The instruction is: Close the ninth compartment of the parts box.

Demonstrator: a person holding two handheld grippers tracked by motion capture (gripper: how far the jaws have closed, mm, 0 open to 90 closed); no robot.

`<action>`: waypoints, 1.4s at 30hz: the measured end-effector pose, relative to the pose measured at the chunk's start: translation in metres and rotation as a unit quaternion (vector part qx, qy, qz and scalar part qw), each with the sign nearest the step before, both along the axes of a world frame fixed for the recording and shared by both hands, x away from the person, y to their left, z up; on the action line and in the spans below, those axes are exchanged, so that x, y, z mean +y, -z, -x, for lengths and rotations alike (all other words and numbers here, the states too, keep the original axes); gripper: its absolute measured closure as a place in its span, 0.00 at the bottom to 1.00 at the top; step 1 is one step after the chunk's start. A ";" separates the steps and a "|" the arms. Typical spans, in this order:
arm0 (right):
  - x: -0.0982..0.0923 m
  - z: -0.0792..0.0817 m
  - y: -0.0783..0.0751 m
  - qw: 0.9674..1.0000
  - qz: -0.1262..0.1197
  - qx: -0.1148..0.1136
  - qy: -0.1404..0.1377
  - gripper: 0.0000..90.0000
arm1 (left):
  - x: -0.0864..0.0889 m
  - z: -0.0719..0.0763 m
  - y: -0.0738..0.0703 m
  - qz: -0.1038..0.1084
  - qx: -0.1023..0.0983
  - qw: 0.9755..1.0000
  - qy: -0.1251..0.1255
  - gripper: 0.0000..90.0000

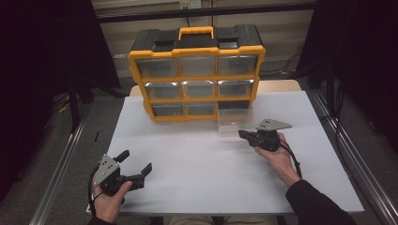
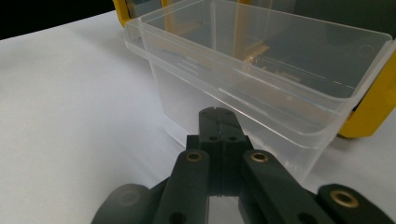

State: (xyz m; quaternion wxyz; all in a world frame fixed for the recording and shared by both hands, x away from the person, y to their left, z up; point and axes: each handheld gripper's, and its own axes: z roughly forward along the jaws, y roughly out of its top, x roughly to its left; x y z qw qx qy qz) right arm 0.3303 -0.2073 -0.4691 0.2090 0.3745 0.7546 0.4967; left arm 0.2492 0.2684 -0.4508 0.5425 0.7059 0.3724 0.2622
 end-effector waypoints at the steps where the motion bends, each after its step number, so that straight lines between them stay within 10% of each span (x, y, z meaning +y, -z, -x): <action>1: 0.000 0.000 0.000 1.000 0.000 0.001 0.002 1.00 | 0.000 0.000 0.000 0.002 0.002 1.000 0.002 0.03; 42: 0.007 -0.010 0.001 1.000 -0.008 -0.008 0.008 1.00 | 0.001 0.000 0.000 0.005 -0.002 1.000 -0.001 0.03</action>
